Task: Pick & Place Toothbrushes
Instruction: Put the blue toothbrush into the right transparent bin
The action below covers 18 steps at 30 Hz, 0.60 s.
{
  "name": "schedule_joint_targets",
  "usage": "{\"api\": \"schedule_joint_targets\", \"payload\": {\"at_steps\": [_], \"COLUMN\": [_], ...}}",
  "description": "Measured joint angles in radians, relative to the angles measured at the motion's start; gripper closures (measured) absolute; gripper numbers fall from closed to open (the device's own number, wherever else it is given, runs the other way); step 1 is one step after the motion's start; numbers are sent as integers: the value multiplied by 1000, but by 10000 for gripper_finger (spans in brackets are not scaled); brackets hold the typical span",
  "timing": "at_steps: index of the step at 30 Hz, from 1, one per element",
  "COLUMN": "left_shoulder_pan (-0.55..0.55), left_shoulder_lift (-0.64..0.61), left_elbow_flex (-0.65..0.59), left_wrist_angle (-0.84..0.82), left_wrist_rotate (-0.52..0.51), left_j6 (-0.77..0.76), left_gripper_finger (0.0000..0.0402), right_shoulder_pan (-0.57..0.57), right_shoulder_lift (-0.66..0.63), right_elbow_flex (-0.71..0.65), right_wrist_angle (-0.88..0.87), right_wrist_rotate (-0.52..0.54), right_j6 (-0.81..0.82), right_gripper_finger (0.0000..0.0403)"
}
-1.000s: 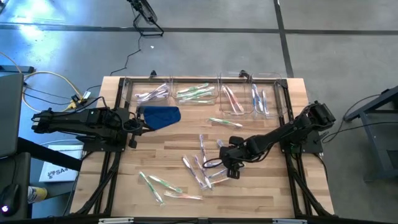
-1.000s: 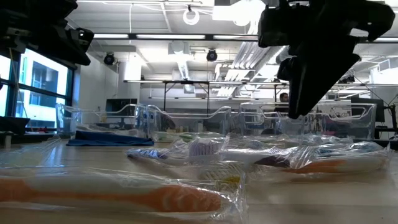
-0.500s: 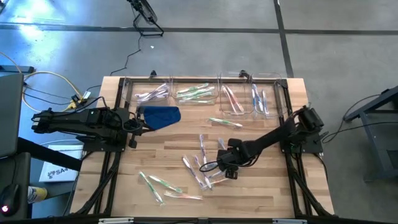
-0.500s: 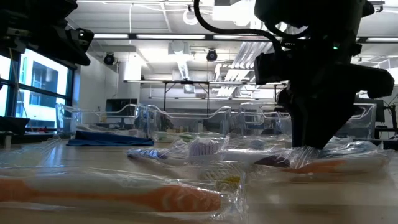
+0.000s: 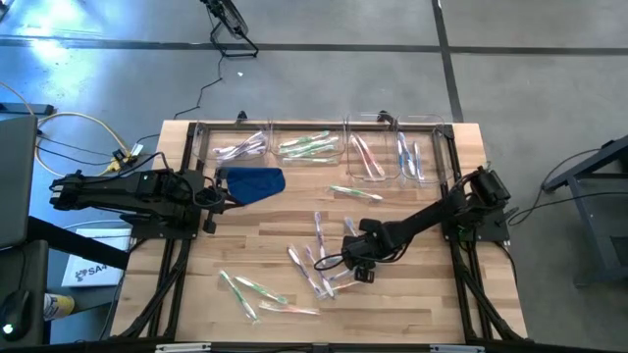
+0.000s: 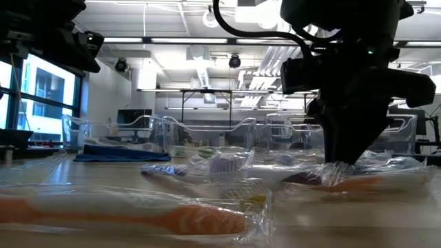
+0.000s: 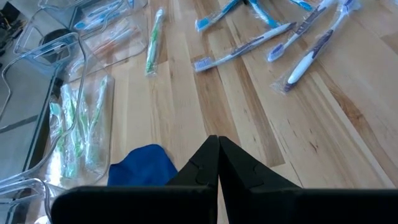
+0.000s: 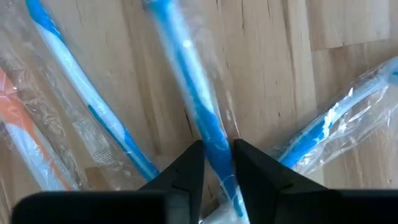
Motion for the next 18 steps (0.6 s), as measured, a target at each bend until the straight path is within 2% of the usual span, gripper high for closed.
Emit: {"api": "schedule_joint_targets", "payload": {"at_steps": [6, 18], "left_shoulder_pan": [0, 0], "left_shoulder_lift": [0, 0], "left_elbow_flex": [0, 0], "left_wrist_angle": [0, -1], "left_wrist_rotate": [0, 0], "left_j6": [0, 0], "left_gripper_finger": [400, 400], "right_shoulder_pan": [0, 0], "right_shoulder_lift": [-1, -36], "right_elbow_flex": [0, -3], "right_wrist_angle": [-1, -17], "right_wrist_rotate": [2, -7], "right_j6": [0, 0], "right_gripper_finger": [369, 371]}}
